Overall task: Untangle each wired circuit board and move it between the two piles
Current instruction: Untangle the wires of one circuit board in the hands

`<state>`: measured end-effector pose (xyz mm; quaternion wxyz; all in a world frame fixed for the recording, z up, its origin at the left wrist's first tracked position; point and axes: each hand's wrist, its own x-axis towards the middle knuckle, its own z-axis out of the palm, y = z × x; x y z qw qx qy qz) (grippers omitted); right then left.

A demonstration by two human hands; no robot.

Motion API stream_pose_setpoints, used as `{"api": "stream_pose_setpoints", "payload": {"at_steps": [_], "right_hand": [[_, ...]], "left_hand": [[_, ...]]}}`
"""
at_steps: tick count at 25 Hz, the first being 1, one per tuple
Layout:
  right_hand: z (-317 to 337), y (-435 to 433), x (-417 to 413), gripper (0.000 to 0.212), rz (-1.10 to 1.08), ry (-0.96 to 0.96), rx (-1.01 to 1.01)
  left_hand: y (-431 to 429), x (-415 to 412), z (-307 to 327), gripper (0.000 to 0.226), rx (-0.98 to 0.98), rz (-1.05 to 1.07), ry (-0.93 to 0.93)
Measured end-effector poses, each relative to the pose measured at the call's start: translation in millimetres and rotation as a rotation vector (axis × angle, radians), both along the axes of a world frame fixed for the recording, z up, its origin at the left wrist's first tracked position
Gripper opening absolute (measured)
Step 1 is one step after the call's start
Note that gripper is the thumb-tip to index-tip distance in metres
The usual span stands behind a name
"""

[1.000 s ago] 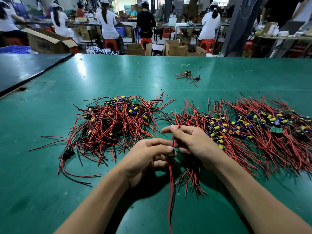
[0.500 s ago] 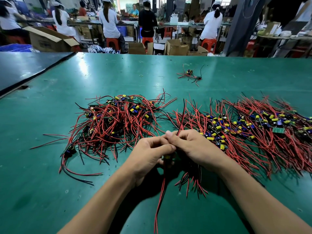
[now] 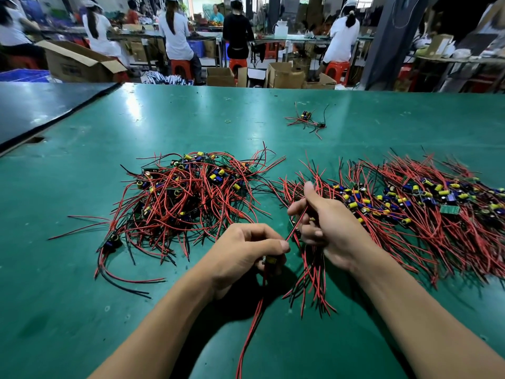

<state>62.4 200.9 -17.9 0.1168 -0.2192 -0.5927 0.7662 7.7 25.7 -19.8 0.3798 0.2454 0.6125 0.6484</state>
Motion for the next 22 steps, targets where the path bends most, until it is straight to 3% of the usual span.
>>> {"api": "stream_pose_setpoints", "payload": {"at_steps": [2, 4, 6, 11, 14, 22], "right_hand": [[4, -1, 0, 0.059, 0.08, 0.003, -0.3], [6, -1, 0, 0.056, 0.108, 0.026, -0.365], [6, -4, 1, 0.051, 0.112, 0.028, -0.259], [-3, -22, 6, 0.036, 0.315, 0.037, 0.253], [-3, -15, 5, 0.035, 0.153, 0.089, 0.41], [-4, 15, 3, 0.026, -0.277, 0.22, 0.447]], "left_hand": [[0, 0, -2, 0.006, -0.006, 0.02, 0.007], [0, -1, -3, 0.01, -0.001, 0.059, -0.007], [1, -1, -4, 0.01, -0.003, 0.085, -0.008], [2, -3, -4, 0.015, 0.035, 0.137, -0.067], [2, -3, -2, 0.017, 0.016, 0.099, -0.056], [-2, -3, -1, 0.014, 0.011, -0.04, -0.019]]}}
